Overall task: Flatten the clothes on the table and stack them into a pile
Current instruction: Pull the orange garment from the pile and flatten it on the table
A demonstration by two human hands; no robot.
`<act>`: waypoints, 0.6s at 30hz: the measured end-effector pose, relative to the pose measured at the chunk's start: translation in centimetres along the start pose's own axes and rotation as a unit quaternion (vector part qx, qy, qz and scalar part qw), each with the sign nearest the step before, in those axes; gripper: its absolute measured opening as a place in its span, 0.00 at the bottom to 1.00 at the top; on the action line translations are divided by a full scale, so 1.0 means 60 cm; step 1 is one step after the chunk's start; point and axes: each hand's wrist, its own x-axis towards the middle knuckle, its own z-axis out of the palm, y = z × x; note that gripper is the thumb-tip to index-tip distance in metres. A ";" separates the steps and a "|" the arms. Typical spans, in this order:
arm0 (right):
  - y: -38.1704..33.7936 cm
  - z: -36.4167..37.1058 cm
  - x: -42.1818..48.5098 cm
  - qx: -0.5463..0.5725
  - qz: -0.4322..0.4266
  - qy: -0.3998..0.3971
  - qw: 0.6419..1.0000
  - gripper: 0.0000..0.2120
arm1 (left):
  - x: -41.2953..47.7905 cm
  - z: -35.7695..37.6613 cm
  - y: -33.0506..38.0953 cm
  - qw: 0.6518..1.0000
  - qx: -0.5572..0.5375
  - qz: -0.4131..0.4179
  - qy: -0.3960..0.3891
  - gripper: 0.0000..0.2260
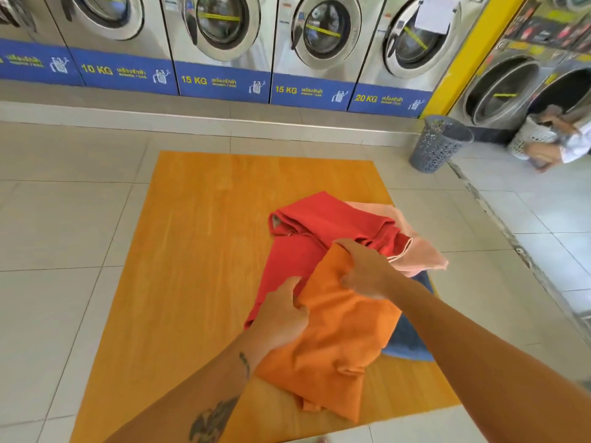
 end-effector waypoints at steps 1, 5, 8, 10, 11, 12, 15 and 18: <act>-0.001 -0.003 0.000 0.000 -0.009 0.005 1.000 0.36 | -0.002 -0.001 0.003 1.000 -0.004 0.008 0.003 0.24; -0.006 -0.027 -0.005 0.069 -0.068 0.021 0.995 0.16 | -0.010 0.001 0.011 1.000 -0.018 0.020 -0.002 0.21; 0.000 -0.044 -0.006 0.123 -0.100 0.013 0.987 0.12 | -0.017 0.011 0.010 0.999 -0.017 0.029 0.020 0.22; 0.010 -0.044 -0.003 0.126 -0.105 -0.002 0.986 0.10 | -0.024 0.019 0.013 0.998 -0.027 0.033 0.047 0.22; 0.014 -0.044 -0.002 0.110 -0.105 -0.010 0.988 0.09 | -0.026 0.024 0.015 0.997 -0.038 0.029 0.060 0.23; 0.019 -0.042 -0.001 0.083 -0.104 -0.023 0.991 0.08 | -0.027 0.029 0.017 0.995 -0.054 0.026 0.075 0.24; 0.025 -0.036 -0.001 0.031 -0.072 -0.091 0.993 0.14 | -0.027 0.046 0.023 0.986 -0.111 0.028 0.121 0.26; 0.021 -0.033 0.004 0.069 -0.047 -0.149 0.985 0.21 | -0.031 0.058 0.032 0.978 -0.146 0.037 0.145 0.26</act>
